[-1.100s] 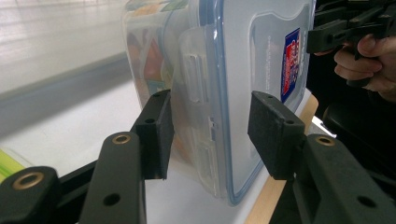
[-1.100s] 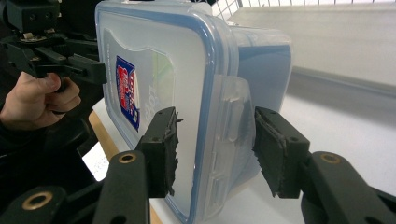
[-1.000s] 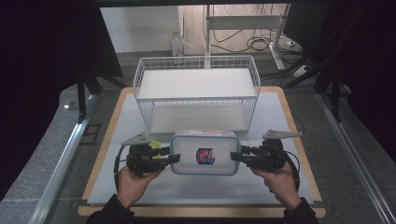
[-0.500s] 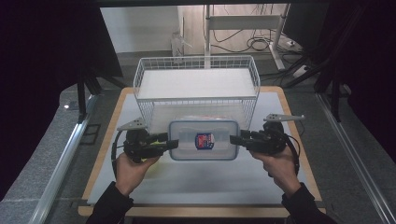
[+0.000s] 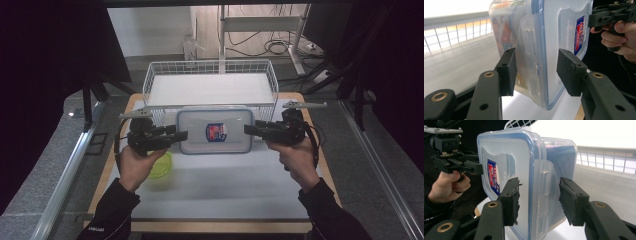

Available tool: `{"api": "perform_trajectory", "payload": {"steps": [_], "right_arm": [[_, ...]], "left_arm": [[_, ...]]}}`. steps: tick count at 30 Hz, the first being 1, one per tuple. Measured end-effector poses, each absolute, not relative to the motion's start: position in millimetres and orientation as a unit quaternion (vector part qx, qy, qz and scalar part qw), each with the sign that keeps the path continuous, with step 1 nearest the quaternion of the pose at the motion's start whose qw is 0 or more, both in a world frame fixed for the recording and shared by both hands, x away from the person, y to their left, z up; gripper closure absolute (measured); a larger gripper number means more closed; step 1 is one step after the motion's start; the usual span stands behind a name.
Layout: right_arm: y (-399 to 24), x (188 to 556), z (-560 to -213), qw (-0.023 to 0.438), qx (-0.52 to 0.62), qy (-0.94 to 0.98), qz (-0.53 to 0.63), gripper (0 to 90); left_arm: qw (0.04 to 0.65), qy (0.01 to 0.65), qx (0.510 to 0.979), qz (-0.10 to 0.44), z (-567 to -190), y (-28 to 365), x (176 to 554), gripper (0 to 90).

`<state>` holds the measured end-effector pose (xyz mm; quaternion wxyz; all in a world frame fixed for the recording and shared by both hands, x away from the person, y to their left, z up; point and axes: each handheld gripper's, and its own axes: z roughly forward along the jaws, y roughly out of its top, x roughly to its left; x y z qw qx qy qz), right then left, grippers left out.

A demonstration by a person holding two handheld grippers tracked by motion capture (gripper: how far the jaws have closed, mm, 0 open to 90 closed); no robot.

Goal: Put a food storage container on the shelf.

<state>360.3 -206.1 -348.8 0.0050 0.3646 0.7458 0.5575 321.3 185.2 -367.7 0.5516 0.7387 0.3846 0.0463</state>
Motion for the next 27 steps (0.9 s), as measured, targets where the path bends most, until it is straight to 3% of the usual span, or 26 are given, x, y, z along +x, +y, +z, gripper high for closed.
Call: {"api": "perform_trajectory", "payload": {"steps": [27], "right_arm": [[-188,424,-294,0.012,0.369,0.721,0.587,52.3]], "left_arm": [[0.570,0.390,0.721,0.052,-315,204,385,51.7]]}}
